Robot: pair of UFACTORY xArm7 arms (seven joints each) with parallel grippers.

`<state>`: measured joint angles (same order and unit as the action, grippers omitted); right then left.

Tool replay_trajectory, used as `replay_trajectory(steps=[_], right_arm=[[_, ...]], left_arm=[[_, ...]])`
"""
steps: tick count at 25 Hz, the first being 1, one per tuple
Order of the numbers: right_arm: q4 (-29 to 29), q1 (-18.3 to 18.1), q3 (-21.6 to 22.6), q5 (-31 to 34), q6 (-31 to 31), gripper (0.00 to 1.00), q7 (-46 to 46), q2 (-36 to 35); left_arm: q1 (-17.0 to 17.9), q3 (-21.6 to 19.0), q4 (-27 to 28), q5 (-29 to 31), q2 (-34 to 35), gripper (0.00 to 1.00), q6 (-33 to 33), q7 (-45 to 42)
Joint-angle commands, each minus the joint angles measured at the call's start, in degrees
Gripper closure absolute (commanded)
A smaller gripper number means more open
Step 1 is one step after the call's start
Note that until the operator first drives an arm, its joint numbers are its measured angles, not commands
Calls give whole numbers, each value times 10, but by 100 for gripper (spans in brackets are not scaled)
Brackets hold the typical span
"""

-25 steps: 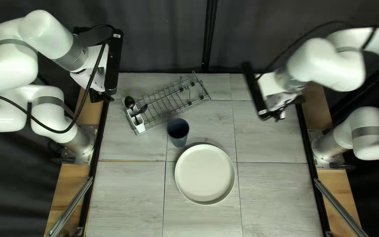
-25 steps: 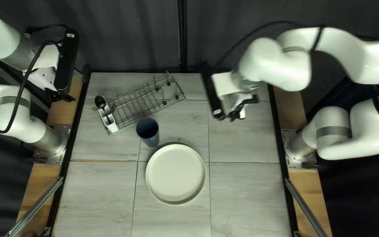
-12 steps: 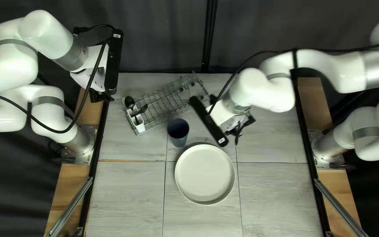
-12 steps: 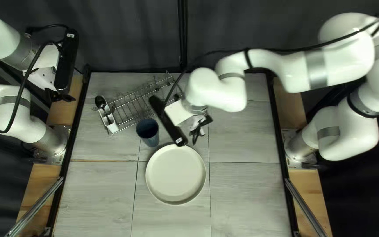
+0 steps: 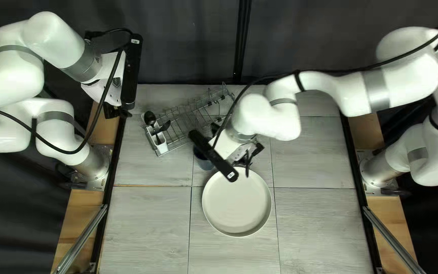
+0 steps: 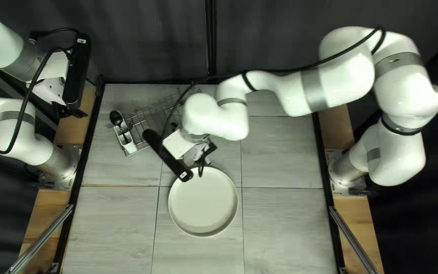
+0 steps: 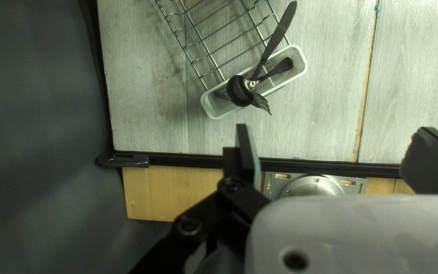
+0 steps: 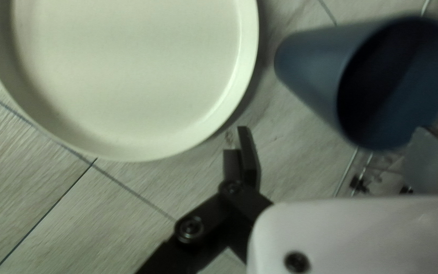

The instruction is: Pick up and place plate onto table. Place down one fork to the left of the plate. Place spoon and knife to the right of the plate. Place cup above the knife and spoon

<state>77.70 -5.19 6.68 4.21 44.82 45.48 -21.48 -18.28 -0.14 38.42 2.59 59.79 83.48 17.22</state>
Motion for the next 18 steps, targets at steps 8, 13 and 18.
replay_trajectory(steps=[8, 13, 18], right_arm=[[27, 5, -5, 10, -2, 100, -2, -44], [5, 17, -16, 31, -15, 100, -32, -30], [-41, 23, -23, 44, -18, 100, -62, 26]], left_arm=[[0, 0, 0, 0, 0, 0, 0, 0], [0, 0, 0, 0, 0, 0, 0, 0], [0, 0, 0, 0, 0, 0, 0, 0]])
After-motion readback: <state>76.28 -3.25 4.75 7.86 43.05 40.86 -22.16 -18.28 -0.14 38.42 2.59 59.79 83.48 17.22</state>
